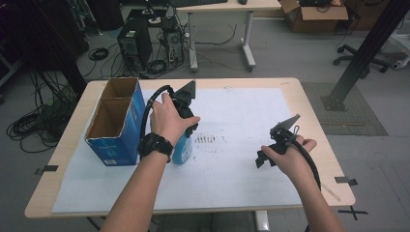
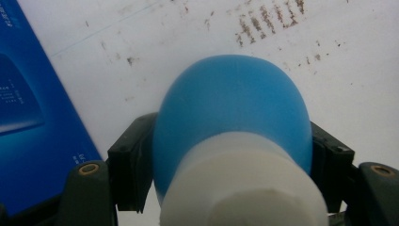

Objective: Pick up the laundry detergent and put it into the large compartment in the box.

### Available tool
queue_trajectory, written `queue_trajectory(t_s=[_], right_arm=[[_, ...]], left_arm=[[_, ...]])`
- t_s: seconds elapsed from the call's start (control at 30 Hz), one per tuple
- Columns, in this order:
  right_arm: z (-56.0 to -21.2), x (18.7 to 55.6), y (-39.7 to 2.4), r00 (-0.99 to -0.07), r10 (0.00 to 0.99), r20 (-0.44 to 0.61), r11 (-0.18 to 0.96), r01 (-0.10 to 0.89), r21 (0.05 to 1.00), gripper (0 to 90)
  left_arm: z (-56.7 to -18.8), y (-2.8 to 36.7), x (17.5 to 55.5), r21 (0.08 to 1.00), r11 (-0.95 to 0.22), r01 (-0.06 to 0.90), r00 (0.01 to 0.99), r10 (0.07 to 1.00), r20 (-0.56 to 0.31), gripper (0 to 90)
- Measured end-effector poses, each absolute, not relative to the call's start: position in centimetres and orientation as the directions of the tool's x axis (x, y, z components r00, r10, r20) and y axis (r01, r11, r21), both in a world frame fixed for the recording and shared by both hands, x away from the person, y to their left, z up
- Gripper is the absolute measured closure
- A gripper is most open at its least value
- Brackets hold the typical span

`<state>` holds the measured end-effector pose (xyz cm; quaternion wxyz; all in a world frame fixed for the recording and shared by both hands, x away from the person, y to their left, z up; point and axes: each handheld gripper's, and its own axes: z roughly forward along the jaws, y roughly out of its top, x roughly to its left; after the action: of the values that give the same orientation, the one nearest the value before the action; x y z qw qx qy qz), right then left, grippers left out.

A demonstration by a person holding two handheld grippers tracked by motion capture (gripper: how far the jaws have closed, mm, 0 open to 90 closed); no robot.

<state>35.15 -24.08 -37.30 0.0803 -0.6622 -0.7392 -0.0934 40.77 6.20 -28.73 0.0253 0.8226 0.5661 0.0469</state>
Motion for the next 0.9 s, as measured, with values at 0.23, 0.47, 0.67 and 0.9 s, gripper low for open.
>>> queue_trajectory(t_s=[0.23, 0.47, 0.67, 0.9], right_arm=[[-37.2, 35.1, -24.0, -0.114, 0.963, 0.243, 0.109, 0.994, 0.033, 3.8], [-37.0, 35.1, -24.0, -0.117, 0.963, 0.243, 0.111, 0.993, 0.038, 3.8], [-36.8, 35.0, -24.1, -0.119, 0.962, 0.244, 0.113, 0.993, 0.039, 3.8], [-36.4, 34.9, -24.2, -0.122, 0.961, 0.247, 0.113, 0.992, 0.05, 3.8]], left_arm=[[-28.7, 6.2, 40.7, 0.091, -0.359, 0.929, 0.356, 0.933, 0.048, 35.1], [-28.6, 6.2, 40.8, 0.089, -0.356, 0.93, 0.354, 0.934, 0.04, 36.8], [-28.5, 6.2, 40.8, 0.082, -0.353, 0.932, 0.351, 0.935, 0.041, 37.2], [-27.4, 6.4, 40.8, 0.072, -0.349, 0.934, 0.347, 0.937, 0.041, 37.4]])
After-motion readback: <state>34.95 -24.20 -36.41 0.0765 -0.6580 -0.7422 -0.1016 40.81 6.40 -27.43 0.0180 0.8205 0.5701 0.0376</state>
